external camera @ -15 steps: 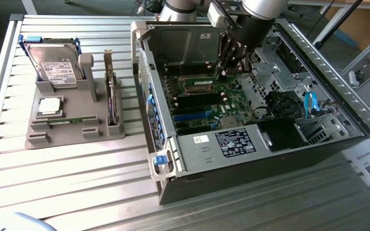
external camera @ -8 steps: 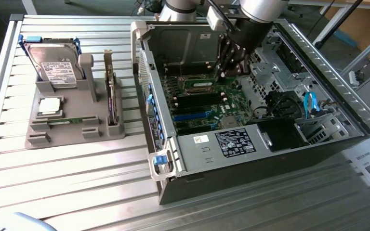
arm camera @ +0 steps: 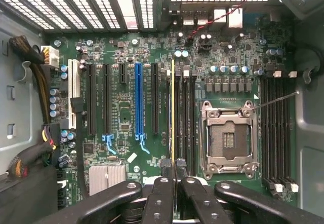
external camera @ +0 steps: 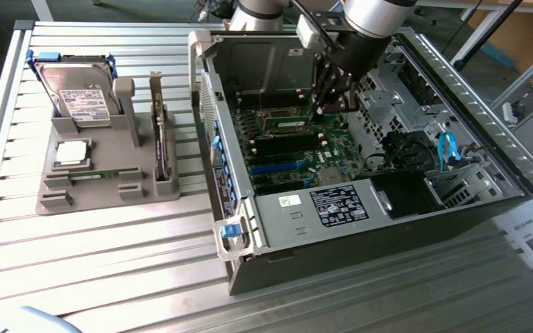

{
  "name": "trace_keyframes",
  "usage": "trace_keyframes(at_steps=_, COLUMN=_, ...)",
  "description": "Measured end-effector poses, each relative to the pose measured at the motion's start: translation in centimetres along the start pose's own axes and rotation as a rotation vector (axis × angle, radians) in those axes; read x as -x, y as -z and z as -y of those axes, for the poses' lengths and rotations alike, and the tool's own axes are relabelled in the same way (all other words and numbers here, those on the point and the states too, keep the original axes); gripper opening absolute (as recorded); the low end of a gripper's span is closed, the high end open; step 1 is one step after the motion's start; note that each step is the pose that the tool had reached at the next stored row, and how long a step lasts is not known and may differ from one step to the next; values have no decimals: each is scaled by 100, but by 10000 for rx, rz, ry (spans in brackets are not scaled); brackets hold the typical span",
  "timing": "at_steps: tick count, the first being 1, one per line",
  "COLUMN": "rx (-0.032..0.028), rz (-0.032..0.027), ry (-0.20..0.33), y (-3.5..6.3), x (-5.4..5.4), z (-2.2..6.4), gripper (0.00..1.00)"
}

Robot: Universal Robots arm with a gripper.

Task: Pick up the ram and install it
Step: 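Insert the ram into the slot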

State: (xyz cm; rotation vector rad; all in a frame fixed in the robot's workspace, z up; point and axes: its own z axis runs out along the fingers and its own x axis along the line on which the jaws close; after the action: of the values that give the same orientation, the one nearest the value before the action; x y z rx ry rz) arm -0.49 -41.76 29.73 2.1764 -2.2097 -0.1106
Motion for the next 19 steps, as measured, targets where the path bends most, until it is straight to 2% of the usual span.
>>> trace_keyframes(at_steps=19, rx=0, rz=-1, ry=0, y=-161, x=-4, z=12, gripper=12)
